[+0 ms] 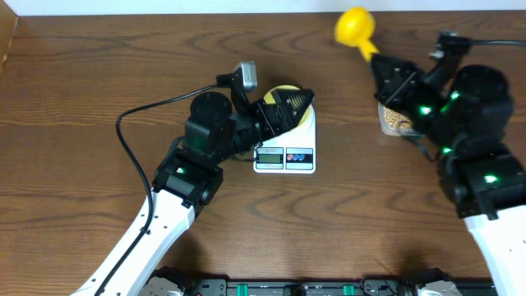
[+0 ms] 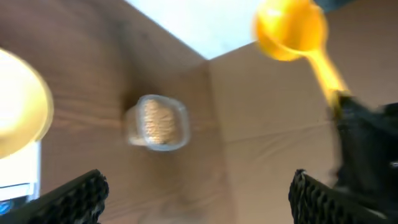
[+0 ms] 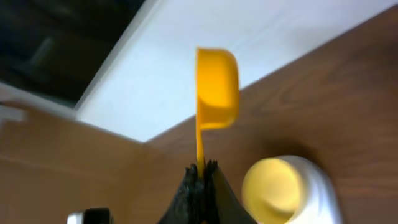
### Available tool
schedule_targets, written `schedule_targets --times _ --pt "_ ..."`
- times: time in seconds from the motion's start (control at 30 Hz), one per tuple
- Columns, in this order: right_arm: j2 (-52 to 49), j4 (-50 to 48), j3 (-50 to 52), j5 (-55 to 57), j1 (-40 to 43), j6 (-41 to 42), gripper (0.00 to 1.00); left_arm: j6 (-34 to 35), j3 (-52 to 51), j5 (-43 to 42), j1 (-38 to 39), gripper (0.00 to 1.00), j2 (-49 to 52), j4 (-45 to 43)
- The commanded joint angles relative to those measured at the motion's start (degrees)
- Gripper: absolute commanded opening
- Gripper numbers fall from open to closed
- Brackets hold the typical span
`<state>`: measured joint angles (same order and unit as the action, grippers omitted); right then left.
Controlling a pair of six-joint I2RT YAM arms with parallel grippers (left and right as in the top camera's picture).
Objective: Scoop item into bowl and weigh 50g on scale
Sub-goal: 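Carry the scoop with the right gripper over the soybean tub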
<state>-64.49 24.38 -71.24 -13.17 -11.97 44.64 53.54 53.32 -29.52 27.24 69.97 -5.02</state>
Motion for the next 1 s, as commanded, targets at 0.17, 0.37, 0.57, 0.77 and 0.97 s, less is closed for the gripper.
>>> schedule_targets --times 0.17,0.37,0.57,0.77,0.97 --pt "-1.01 11.58 -3.34 1.29 6.25 -13.27 0.01 -13.77 0.59 17.51 0.11 0.95 -0.44 17.29" --pt "-4.87 19.26 -3.32 1.27 7.43 -18.23 0.01 -15.39 0.59 18.80 0.11 0.95 -0.44 26.27" --pt "-6.99 22.18 -3.32 2.43 7.43 -18.60 0.01 -17.51 0.59 18.60 0.11 0.99 -0.44 31.65" --pt "-6.99 23.85 -3.32 6.43 7.41 -21.05 0.01 -24.59 0.92 18.69 0.11 0.98 -0.44 36.33" --pt "-6.99 23.43 -3.85 6.43 7.43 -25.00 0.01 -24.57 6.12 22.40 0.11 0.98 -0.42 44.98"
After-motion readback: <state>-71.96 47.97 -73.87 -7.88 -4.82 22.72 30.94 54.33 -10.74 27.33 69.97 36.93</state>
